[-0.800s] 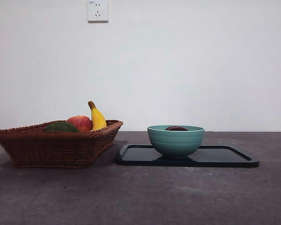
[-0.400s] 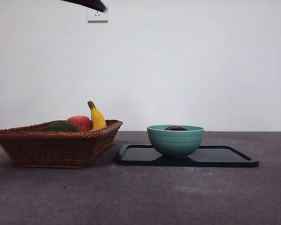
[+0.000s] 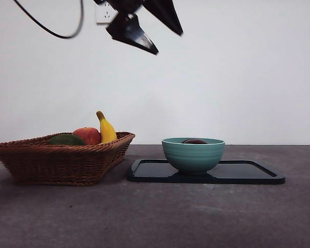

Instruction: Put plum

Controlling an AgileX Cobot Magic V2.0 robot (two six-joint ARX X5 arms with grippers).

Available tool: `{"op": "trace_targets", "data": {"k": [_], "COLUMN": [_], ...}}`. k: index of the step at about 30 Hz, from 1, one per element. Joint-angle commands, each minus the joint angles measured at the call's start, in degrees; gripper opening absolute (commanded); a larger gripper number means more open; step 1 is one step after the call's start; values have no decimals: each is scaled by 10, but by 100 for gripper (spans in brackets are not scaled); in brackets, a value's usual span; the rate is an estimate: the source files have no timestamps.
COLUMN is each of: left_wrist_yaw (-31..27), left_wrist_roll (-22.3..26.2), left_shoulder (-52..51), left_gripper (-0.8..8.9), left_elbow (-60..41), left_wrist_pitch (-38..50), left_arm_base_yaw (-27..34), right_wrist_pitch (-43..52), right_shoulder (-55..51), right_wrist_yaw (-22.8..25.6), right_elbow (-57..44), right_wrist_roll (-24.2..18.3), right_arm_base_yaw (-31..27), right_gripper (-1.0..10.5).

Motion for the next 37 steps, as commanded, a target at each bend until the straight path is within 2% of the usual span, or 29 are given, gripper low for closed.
{"op": "trace_targets", "data": {"k": [1, 10, 18, 27, 37], "left_wrist_yaw": [-5, -6, -17, -48, -49], "left_wrist_roll": [17, 29, 62, 128, 135], "left_shoulder": [48, 172, 232, 275, 309], "left_gripper": [409, 409, 409, 409, 409], "left_elbow": [61, 160, 163, 163, 163], "left_wrist_pitch": [5, 3, 1, -32, -35], "left_arm_base_yaw": [-9, -27, -40, -54, -56], "right_wrist_pitch": [5, -1, -2, -2, -4], "right_shoulder": [4, 4, 3, 3, 3], "right_wrist_yaw": [-2, -2, -2, -2, -2], "right_elbow": [3, 3, 3, 3, 3], "right_wrist_roll": [-8, -8, -8, -8, -8], "right_arm_base_yaw": [3, 3, 3, 3, 3], "right_gripper": [229, 229, 229, 229, 229]}}
